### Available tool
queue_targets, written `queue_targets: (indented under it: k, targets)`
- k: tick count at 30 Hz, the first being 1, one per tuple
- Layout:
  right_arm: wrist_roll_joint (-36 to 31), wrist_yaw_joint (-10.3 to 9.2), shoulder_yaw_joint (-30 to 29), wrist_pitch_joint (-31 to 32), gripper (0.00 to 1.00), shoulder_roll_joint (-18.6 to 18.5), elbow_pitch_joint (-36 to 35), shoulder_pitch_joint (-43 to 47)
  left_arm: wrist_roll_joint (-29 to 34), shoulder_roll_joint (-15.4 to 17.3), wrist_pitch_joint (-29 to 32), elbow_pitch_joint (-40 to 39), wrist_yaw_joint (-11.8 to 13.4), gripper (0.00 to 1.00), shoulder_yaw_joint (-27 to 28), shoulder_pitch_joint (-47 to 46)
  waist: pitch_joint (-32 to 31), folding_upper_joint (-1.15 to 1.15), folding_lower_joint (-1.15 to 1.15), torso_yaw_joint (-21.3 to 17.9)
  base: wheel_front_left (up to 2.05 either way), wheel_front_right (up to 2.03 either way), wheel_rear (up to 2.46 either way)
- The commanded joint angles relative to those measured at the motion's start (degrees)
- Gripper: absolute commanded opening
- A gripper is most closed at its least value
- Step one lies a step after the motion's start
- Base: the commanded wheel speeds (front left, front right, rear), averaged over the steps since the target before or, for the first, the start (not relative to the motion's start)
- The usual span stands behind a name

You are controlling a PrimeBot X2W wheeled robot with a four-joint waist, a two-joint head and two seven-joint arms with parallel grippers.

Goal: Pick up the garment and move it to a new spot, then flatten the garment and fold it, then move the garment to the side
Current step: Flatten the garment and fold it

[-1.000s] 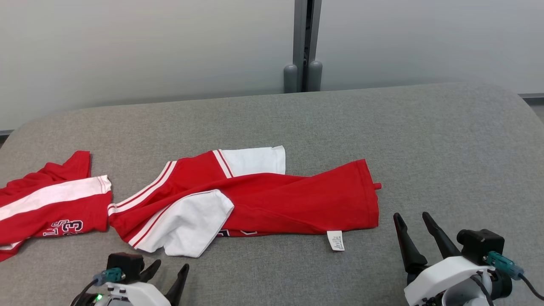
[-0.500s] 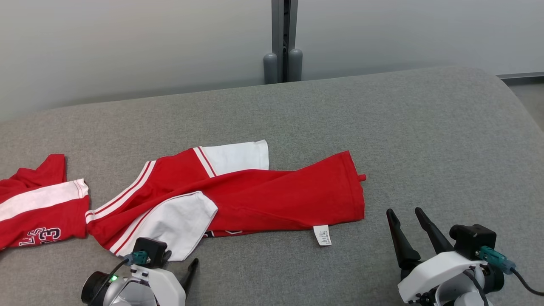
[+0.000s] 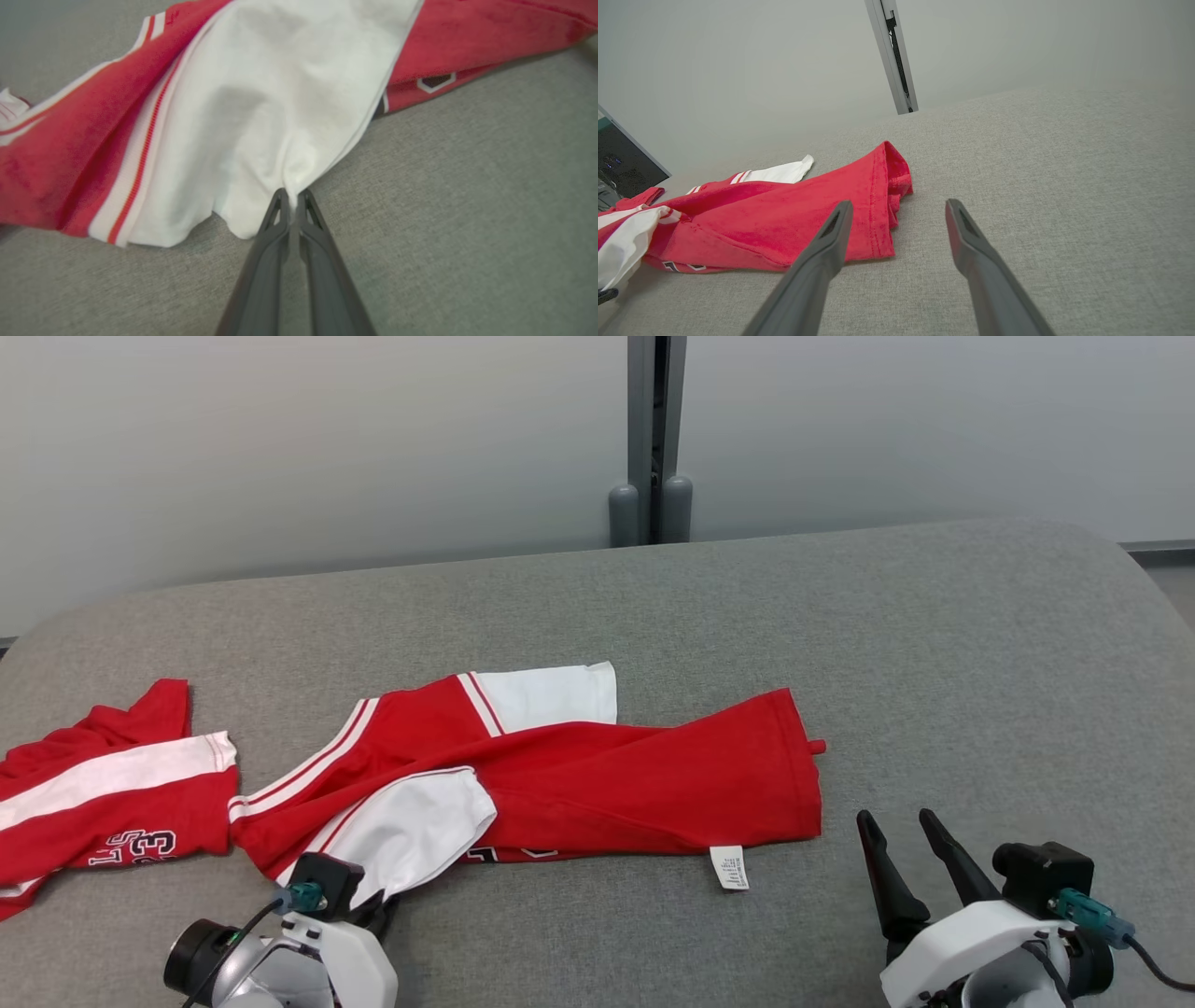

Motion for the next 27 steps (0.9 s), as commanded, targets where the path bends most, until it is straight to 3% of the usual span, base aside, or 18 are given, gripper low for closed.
queue_targets:
  k: [1, 14, 19, 27]
  targets:
    - [0.16, 0.03, -0.15, 0.09, 1.00, -0.29, 0.06, 0.50, 0.07, 1.76, 1.30, -2.51, -0.20, 0.00, -0.06, 1.20, -0.91, 0.00, 0.00, 1.42, 0.00, 0.00, 0.00]
    - [0.69, 0.03, 0.11, 0.52, 1.00, -0.31, 0.42, 0.82, -5.32, 13.79, 18.56, -22.87, -0.90, 0.00, -2.49, 10.76, -1.55, 0.00, 0.00, 3.65, 0.00, 0.00, 0.00]
    - [0.32, 0.03, -0.13, 1.14, 1.00, -0.31, 0.59, 0.79, -8.25, 15.04, 22.22, -26.32, -0.32, 0.00, -2.02, 14.20, -1.64, 0.00, 0.00, 3.47, 0.00, 0.00, 0.00]
    - [-0.14, 0.03, -0.68, 2.06, 1.00, -0.30, 0.14, 1.10, -10.52, 15.74, 23.43, -30.47, 2.85, 0.00, 0.33, 17.43, -1.44, 0.00, 0.00, 3.50, 0.00, 0.00, 0.00]
